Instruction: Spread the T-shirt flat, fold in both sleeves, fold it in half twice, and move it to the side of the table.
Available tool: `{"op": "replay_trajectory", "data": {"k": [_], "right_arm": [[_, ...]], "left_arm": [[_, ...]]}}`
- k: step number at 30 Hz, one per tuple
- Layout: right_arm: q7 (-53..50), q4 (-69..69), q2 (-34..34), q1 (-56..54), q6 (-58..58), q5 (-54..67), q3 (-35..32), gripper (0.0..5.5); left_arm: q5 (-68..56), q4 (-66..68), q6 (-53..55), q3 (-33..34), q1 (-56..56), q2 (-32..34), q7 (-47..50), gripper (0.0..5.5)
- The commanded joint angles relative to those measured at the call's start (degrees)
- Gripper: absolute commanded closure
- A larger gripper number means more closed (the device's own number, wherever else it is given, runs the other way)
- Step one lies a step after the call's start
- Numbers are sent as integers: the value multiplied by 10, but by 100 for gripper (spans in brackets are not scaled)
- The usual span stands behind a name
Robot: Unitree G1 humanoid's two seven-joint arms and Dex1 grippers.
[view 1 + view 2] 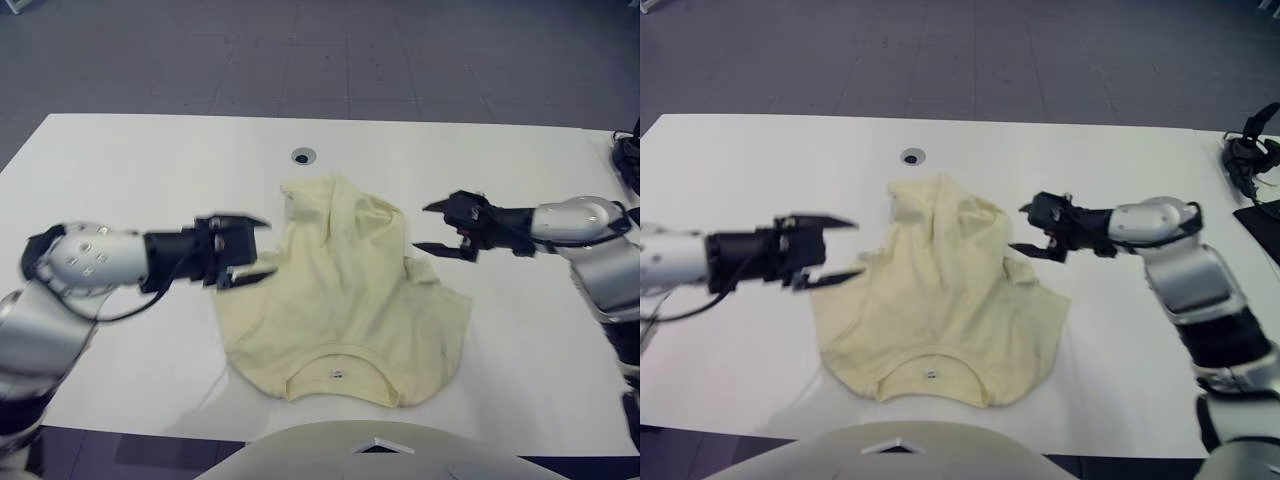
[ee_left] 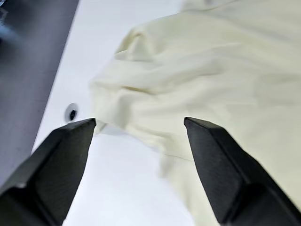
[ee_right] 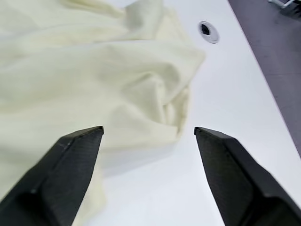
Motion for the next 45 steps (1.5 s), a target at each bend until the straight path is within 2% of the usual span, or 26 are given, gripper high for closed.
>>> {"op": "replay_trajectory", "data": {"k": [1, 4, 8, 16, 18, 21, 25, 30, 34, 45], "right_arm": [[-71, 197, 100, -107, -111, -90, 51, 109], [-75, 253, 123, -118, -171, -131, 82, 64], [-22, 224, 104, -82, -203, -149, 102, 10], [73, 34, 25, 30, -146, -120, 67, 10], [75, 16, 25, 30, -124, -111, 51, 10], [56, 24, 66, -14, -70, -81, 17, 10], [-16, 152, 149, -128, 11, -56, -32, 10], [-84, 391, 211, -235, -25, -102, -8, 10], [-87, 499, 224, -263, -84, -142, 21, 10], [-155, 672, 223, -312, -180, -242, 64, 10]], "left_arm": [[148, 248, -95, -149, -129, -120, 90, 117], [208, 343, -160, -204, -147, -142, 105, 71], [244, 324, -197, -234, -95, -110, 68, 12], [260, 190, -169, -208, 29, -3, -21, 12], [259, 181, -163, -196, 35, -2, -22, 12], [256, 195, -154, -176, 12, -32, -3, 12], [248, 220, -142, -148, -33, -66, 13, 12], [253, 241, -141, -139, -60, -83, 18, 12], [255, 224, -138, -141, -58, -88, 11, 12], [267, 205, -120, -142, -50, -100, 16, 12]]}}
